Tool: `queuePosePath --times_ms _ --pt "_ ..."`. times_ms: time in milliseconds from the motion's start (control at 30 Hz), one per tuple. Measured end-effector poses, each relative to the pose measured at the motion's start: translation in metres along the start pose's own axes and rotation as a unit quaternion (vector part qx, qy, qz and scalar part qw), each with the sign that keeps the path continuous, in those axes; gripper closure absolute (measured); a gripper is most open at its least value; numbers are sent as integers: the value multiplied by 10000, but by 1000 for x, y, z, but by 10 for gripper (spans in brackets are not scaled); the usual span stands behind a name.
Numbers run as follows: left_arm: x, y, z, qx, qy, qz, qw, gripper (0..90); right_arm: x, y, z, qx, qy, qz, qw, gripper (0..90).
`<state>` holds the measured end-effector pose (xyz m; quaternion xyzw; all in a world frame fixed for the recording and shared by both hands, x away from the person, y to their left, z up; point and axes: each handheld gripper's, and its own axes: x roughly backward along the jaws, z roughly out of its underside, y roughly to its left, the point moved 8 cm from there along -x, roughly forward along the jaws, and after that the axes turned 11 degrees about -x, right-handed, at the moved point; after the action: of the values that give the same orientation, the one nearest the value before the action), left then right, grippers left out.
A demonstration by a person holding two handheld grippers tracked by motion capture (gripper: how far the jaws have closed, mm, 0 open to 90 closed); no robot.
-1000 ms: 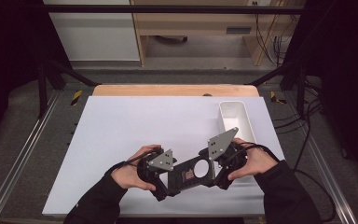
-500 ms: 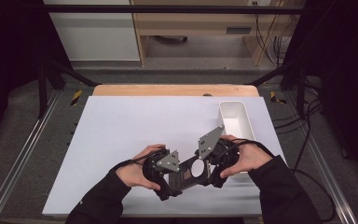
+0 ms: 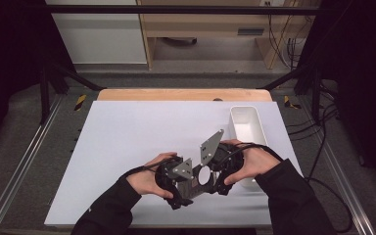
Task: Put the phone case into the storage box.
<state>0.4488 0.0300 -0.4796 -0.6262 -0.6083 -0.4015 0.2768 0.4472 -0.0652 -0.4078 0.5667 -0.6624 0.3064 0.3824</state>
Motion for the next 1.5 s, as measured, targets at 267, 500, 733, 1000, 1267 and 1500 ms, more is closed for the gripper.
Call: queuePosePath --times_ms 267,500,733,1000,1267,1500 --pt "-3 1 1 32 83 42 10000 90 -2 1 -5 58 60 28 10000 122" --pt "-5 0 0 27 165 88 9998 105 -3 1 -5 101 96 18 9999 122" --pt "-7 -2 0 -6 194 90 9998 112 -4 3 -5 134 101 -15 9999 120" --pt "-6 -1 0 -29 25 -3 10000 114 -3 3 -6 173 -6 20 9998 115" --pt "-4 0 0 34 -163 -82 9998 114 -2 3 -8 214 -127 44 9997 75" --pt "-2 2 2 112 -227 -158 9996 115 4 2 -12 207 -459 225 9985 34"
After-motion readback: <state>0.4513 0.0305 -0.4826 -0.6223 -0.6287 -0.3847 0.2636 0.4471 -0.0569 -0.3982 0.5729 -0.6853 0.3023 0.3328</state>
